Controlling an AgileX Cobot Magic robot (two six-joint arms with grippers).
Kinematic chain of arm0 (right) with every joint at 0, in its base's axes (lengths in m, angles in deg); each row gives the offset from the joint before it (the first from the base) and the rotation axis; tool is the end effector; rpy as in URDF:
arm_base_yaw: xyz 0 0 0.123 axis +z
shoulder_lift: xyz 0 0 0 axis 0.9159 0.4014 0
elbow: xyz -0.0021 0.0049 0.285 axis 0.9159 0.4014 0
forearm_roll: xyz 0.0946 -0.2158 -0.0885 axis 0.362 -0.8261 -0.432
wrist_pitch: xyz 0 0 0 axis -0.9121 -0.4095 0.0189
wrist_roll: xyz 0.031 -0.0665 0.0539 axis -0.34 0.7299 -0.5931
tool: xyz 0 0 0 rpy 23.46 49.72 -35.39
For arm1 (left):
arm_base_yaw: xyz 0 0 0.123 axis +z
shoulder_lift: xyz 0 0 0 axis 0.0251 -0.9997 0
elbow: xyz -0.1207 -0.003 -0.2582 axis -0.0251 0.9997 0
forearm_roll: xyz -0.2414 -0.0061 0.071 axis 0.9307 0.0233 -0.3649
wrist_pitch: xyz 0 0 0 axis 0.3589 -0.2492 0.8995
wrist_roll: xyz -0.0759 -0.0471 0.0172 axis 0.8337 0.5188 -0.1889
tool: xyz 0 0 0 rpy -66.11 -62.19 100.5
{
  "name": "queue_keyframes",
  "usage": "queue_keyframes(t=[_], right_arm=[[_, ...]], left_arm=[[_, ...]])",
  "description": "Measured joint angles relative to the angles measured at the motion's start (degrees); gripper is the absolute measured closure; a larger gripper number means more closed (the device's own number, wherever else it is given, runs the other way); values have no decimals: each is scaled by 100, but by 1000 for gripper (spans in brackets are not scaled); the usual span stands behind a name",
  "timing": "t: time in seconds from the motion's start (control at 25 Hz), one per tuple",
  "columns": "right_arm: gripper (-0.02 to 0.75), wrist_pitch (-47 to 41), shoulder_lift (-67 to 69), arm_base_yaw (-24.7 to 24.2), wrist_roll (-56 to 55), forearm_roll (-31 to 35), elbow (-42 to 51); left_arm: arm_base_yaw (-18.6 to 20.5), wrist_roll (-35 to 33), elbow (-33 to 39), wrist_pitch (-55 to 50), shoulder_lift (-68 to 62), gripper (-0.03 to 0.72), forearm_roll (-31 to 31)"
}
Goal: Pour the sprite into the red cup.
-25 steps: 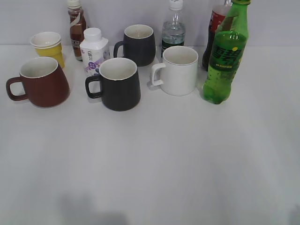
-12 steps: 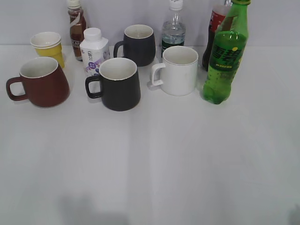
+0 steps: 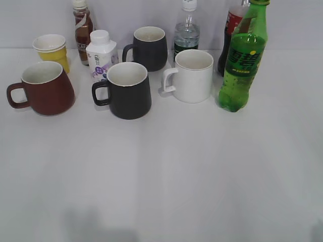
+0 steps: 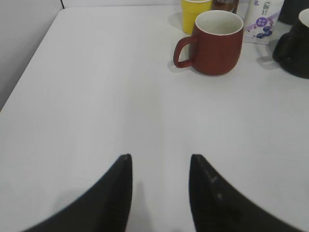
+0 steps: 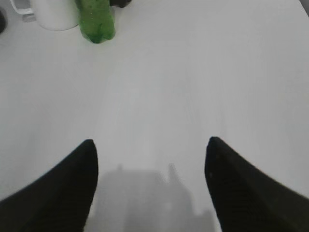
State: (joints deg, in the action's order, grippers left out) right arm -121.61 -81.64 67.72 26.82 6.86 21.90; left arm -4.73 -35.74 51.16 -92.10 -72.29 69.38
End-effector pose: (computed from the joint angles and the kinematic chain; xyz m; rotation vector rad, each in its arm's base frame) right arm -0.0058 0.0077 0.2791 -0.1479 2.0067 0.0571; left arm -0.0083 0.0084 0.2822 -0.0341 2.0195 0.0275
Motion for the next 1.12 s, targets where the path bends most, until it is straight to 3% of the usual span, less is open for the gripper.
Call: queue_keyframes(t=[0.52,0.76,0.92,1.12], right_arm=[[220,0,0,0,0,0,0],[220,0,0,0,0,0,0],[220,471,237,0,0,27,-107],[220,2138,820,0,0,104,77]], left_arm=[[0,0,0,0,0,379,5],[-285,0,-53,104,0,419,19],[-502,0,-142,1522,0,445,-125],[-560,0,123,2900,-344,446,-320]])
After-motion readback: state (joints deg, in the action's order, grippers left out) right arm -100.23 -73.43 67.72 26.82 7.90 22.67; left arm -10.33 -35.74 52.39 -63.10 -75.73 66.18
